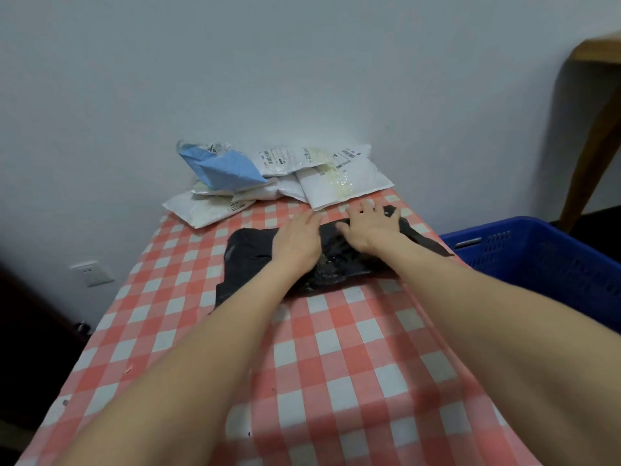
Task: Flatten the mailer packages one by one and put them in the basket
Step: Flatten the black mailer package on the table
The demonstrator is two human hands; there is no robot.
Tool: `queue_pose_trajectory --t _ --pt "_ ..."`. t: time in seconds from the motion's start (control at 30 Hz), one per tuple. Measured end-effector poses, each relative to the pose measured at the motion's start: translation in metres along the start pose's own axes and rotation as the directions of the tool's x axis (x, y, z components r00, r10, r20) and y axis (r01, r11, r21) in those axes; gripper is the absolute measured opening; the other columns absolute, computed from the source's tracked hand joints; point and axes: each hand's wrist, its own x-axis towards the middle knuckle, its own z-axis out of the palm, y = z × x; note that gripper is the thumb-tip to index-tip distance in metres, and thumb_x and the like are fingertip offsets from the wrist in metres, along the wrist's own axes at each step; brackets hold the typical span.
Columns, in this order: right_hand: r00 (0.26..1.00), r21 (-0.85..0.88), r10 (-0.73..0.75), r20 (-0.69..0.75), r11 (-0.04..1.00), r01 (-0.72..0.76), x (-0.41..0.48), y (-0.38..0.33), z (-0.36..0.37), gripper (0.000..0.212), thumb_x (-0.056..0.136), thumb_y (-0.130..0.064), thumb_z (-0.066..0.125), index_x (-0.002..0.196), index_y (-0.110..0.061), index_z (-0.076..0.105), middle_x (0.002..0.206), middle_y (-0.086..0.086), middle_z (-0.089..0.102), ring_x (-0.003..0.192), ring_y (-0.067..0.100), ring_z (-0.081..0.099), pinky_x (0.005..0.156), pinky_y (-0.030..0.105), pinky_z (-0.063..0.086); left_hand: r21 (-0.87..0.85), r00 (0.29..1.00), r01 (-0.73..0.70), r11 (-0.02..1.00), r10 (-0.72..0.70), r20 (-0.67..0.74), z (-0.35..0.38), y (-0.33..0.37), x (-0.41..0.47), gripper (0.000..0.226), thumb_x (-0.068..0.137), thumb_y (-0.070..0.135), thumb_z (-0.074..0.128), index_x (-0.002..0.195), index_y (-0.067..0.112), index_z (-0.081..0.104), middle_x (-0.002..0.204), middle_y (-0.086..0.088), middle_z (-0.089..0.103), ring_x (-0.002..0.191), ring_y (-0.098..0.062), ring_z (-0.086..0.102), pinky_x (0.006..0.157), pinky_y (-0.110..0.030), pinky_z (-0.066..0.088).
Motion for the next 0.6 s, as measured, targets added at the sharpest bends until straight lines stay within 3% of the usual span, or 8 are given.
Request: queue_pose_trajectory --t 0.07,0.27,0.4,0.6 --pt "0.99 0.086 -0.094 -0.109 0.991 0.104 -0.002 -0.017 -0.005 0.055 0.101 -0.046 0.023 0.152 -0.027 0.021 0.16 0.004 0.012 0.148 0.029 0.002 0.116 0.057 0.006 0.009 0.994 0.081 0.997 -0.08 -0.073 -0.01 -0.021 -0.005 0.047 0.099 0.014 0.034 0.146 0.014 0.034 0.152 -0.006 0.032 0.14 -0.024 0.027 0.112 -0.036 0.023" --pt "0.944 0.076 -0.321 0.072 0.946 0.315 -0.014 -0.062 0.015 0.057 0.101 -0.048 0.021 0.153 -0.036 0.001 0.162 0.002 -0.007 0.148 0.028 -0.013 0.118 0.053 -0.005 -0.033 0.97 0.229 0.973 -0.225 0.093 -0.017 -0.057 -0.026 0.054 0.098 0.027 0.029 0.151 0.024 0.019 0.156 -0.005 0.022 0.144 -0.025 0.016 0.116 -0.047 0.015" --pt "0.934 0.005 -0.34 0.108 0.94 0.341 -0.012 -0.073 0.023 0.057 0.101 -0.049 0.016 0.153 -0.036 -0.002 0.162 0.002 -0.008 0.147 0.028 -0.016 0.117 0.054 -0.008 -0.039 0.952 0.252 0.967 -0.24 0.19 -0.009 -0.059 -0.031 0.054 0.099 0.032 0.022 0.152 0.032 0.01 0.16 -0.004 0.01 0.147 -0.026 0.002 0.118 -0.051 0.006" --pt "0.935 -0.009 -0.315 0.161 0.947 0.32 -0.009 -0.072 0.037 0.056 0.1 -0.054 0.014 0.151 -0.042 -0.004 0.162 0.002 -0.007 0.147 0.031 -0.012 0.115 0.057 -0.008 -0.022 0.91 0.311 0.95 -0.291 0.294 0.007 -0.069 -0.035 0.054 0.1 0.04 0.017 0.151 0.038 0.0 0.161 -0.004 -0.003 0.147 -0.032 -0.005 0.118 -0.051 0.001"
